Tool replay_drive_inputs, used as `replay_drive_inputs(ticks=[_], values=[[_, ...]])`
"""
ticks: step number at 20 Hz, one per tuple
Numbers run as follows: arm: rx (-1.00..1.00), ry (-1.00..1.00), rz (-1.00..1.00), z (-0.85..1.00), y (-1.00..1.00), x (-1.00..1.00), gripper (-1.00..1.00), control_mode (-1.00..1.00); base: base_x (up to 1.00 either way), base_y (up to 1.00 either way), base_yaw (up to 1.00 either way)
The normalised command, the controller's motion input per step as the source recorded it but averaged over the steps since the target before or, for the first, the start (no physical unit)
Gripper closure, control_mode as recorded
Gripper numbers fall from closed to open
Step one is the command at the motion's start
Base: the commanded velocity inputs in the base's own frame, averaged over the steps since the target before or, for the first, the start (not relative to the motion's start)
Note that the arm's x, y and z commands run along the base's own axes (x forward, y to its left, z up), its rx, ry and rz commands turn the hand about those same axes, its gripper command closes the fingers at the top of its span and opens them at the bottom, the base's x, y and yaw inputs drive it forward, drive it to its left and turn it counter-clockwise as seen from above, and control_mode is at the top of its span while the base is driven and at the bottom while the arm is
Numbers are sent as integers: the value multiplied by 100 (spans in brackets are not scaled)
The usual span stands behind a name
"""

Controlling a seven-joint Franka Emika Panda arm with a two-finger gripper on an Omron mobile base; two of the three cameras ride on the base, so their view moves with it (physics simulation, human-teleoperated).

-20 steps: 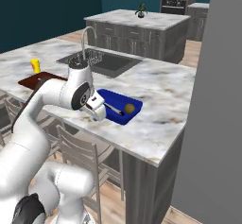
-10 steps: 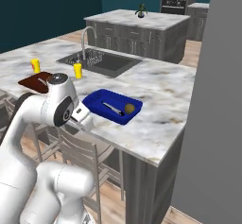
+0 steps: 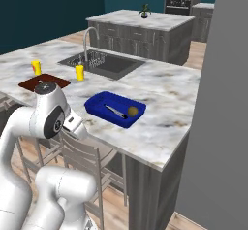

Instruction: Gather the potato and avocado from the fridge and place them on a tray on the dining counter. Then gather the fishs from the fridge and place them on the other tray.

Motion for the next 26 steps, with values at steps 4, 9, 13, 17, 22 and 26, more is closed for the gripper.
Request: replay_drive_inputs(ticks=[4, 9, 13, 17, 22, 26], values=[[0, 0, 3, -3, 5, -19, -100, -100, 0, 0, 0], [0, 0, 1, -3, 0, -19, -100, 100, -8, 0, 1], [0, 0, 0, 0, 0, 0, -100, 100, -61, 0, 6], [0, 0, 0, 0, 0, 0, -100, 100, -40, 3, 2], [0, 0, 0, 0, 0, 0, -100, 100, -12, 38, 0], [0, 0, 0, 0, 0, 0, -100, 100, 0, 65, -1]])
